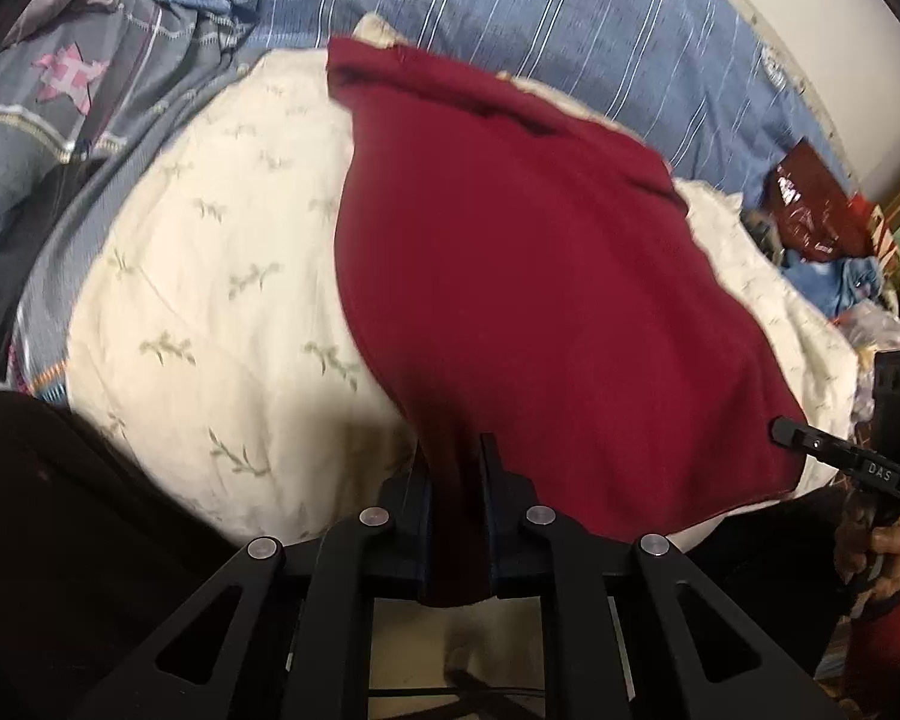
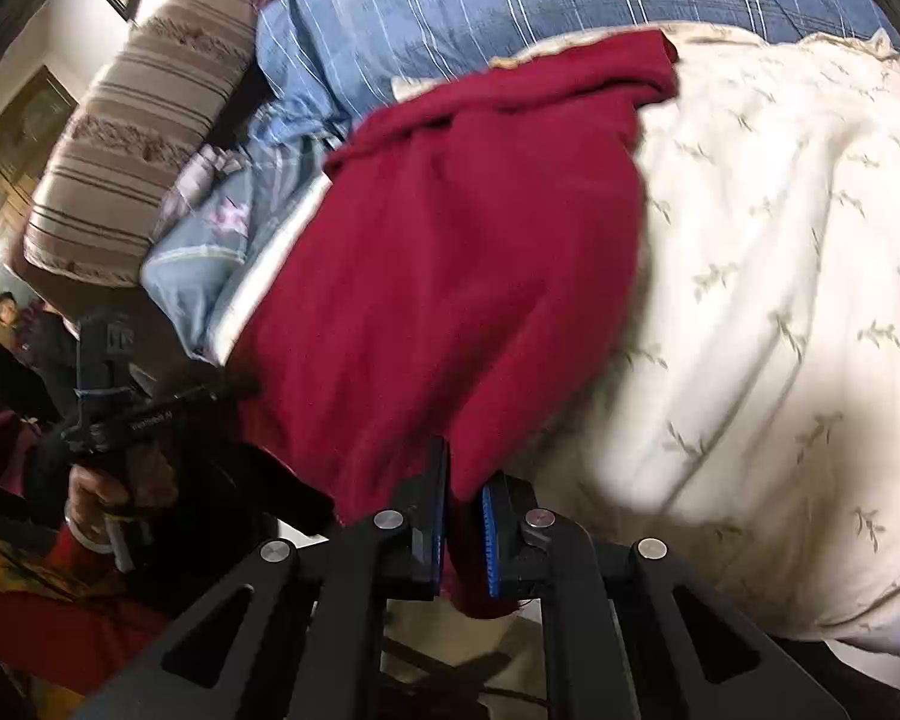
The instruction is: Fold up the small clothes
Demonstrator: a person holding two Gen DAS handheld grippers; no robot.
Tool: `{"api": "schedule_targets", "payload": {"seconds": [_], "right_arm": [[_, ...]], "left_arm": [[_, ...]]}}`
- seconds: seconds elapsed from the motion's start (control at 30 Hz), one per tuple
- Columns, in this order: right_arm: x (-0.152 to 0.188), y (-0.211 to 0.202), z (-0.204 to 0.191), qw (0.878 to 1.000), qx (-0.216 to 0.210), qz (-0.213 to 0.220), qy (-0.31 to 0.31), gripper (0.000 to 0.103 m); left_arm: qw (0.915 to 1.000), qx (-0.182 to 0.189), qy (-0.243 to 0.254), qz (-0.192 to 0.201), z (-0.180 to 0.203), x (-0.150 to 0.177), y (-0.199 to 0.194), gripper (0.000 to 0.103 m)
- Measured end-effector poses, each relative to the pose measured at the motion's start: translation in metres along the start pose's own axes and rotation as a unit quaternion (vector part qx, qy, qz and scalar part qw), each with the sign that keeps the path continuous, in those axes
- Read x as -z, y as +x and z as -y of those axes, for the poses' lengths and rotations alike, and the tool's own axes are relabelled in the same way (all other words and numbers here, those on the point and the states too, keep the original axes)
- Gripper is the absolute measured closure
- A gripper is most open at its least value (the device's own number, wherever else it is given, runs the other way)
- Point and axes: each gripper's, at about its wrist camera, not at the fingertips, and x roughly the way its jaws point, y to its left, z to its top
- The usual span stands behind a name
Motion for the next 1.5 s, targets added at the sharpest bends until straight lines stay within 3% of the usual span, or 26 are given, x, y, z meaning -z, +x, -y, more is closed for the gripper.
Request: {"api": "schedule_targets", "payload": {"seconds": [0.4, 0.73, 1.2, 1.5], "right_arm": [[-0.056, -0.029, -0.011, 0.991, -0.052, 0.119, 0.016, 0.094], [-0.110, -0.031, -0.019, 0.985, -0.048, 0.165, 0.011, 0.095], [-0.218, 0.003, 0.028, 0.979, 0.020, 0.195, 0.051, 0.095], [-0.281, 0.061, 0.071, 0.980, 0.051, 0.172, 0.085, 0.095]], "left_arm": [[0.9960, -0.004, 0.006, 0.090, 0.005, -0.032, -0.041, 0.092], [0.9914, -0.012, 0.003, 0.130, 0.005, -0.074, -0.030, 0.092], [0.9875, -0.054, 0.011, 0.147, 0.012, -0.210, 0.066, 0.093], [0.9923, -0.052, -0.021, 0.111, -0.011, -0.288, 0.152, 0.091]]}}
